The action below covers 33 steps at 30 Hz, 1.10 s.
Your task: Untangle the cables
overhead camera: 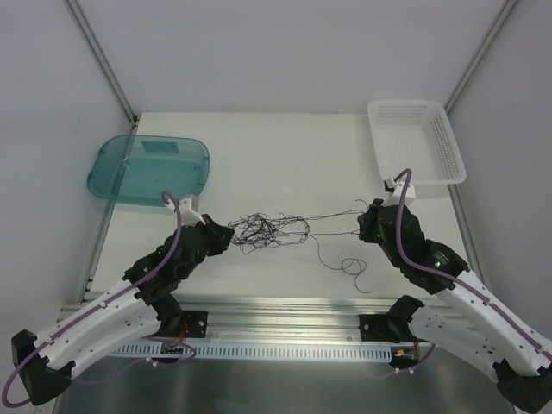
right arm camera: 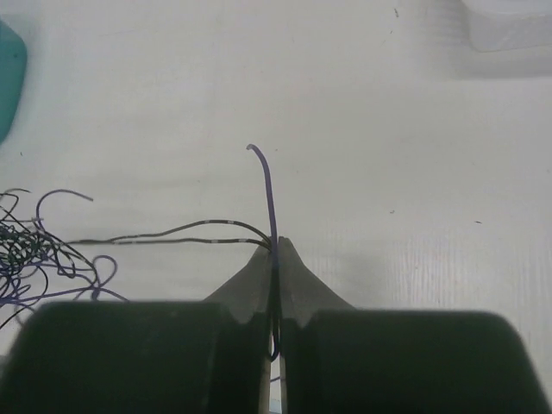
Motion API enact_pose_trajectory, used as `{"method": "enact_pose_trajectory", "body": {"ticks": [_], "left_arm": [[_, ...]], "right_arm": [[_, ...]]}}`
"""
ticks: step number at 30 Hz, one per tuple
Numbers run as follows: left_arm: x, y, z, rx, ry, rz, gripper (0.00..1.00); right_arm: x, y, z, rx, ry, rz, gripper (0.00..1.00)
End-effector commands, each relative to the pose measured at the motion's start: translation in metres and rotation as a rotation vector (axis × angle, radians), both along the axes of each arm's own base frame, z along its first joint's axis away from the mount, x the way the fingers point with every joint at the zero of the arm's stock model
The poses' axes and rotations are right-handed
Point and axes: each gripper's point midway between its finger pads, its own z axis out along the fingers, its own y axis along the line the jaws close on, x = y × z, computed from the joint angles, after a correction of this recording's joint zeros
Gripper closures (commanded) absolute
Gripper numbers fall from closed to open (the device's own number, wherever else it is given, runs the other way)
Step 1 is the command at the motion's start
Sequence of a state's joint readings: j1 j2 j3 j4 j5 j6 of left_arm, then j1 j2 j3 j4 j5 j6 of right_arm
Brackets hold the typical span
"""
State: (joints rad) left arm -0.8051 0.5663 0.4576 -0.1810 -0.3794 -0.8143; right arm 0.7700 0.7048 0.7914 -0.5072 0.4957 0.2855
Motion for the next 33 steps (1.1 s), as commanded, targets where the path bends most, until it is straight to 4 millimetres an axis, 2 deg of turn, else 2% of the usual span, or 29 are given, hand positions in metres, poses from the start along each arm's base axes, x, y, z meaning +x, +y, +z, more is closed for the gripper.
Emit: {"method": "enact_pose_trajectory", "body": {"ticks": [1, 5, 8, 9, 11, 14, 18, 19, 20, 23, 24, 27, 29, 30, 31, 33], "left_arm": [[0.003, 0.045, -0.033, 0.143, 0.090, 0.211, 0.95], [0.004, 0.062, -0.051, 0.220, 0.163, 0.280, 0.95], [0.009, 0.072, -0.051, 0.247, 0.176, 0.320, 0.95], [0.011, 0.080, -0.051, 0.262, 0.178, 0.353, 0.95], [0.014, 0.084, -0.045, 0.262, 0.171, 0.362, 0.95], [0.016, 0.080, -0.040, 0.251, 0.167, 0.340, 0.94], [0.013, 0.069, -0.045, 0.273, 0.188, 0.254, 0.92], [0.012, 0.067, -0.048, 0.279, 0.197, 0.237, 0.91], [0.011, 0.067, -0.050, 0.291, 0.198, 0.224, 0.87], [0.009, 0.066, -0.051, 0.298, 0.200, 0.211, 0.84], [0.009, 0.066, -0.050, 0.296, 0.195, 0.206, 0.82], [0.009, 0.064, -0.044, 0.298, 0.178, 0.185, 0.77], [0.008, 0.061, -0.041, 0.291, 0.172, 0.165, 0.77], [0.009, 0.060, -0.039, 0.291, 0.169, 0.157, 0.77], [0.008, 0.059, -0.040, 0.293, 0.172, 0.149, 0.77], [0.007, 0.057, -0.043, 0.299, 0.183, 0.137, 0.77]], "right_arm": [[-0.001, -0.036, 0.039, -0.025, -0.090, -0.107, 0.99], [-0.004, -0.043, 0.067, -0.018, -0.149, -0.101, 0.99], [-0.005, -0.049, 0.082, -0.030, -0.176, -0.110, 0.99], [-0.005, -0.050, 0.085, -0.030, -0.183, -0.113, 0.99], [-0.005, -0.048, 0.083, -0.023, -0.186, -0.106, 0.99], [0.000, -0.040, 0.061, -0.046, -0.135, -0.093, 0.99], [0.003, -0.028, -0.006, -0.110, 0.016, -0.079, 0.97], [0.003, -0.025, -0.016, -0.102, 0.046, -0.082, 0.84], [0.003, -0.024, -0.032, -0.129, 0.086, -0.085, 0.77], [0.002, -0.025, -0.054, -0.189, 0.159, -0.094, 0.59], [0.003, -0.028, -0.053, -0.199, 0.169, -0.115, 0.47], [-0.001, -0.036, -0.059, -0.263, 0.221, -0.130, 0.41], [-0.001, -0.024, -0.053, -0.263, 0.219, -0.044, 0.40], [-0.002, -0.014, -0.051, -0.248, 0.217, 0.012, 0.39], [-0.008, 0.007, -0.052, -0.197, 0.240, 0.127, 0.37], [-0.009, 0.038, -0.046, -0.155, 0.206, 0.282, 0.34]]}}
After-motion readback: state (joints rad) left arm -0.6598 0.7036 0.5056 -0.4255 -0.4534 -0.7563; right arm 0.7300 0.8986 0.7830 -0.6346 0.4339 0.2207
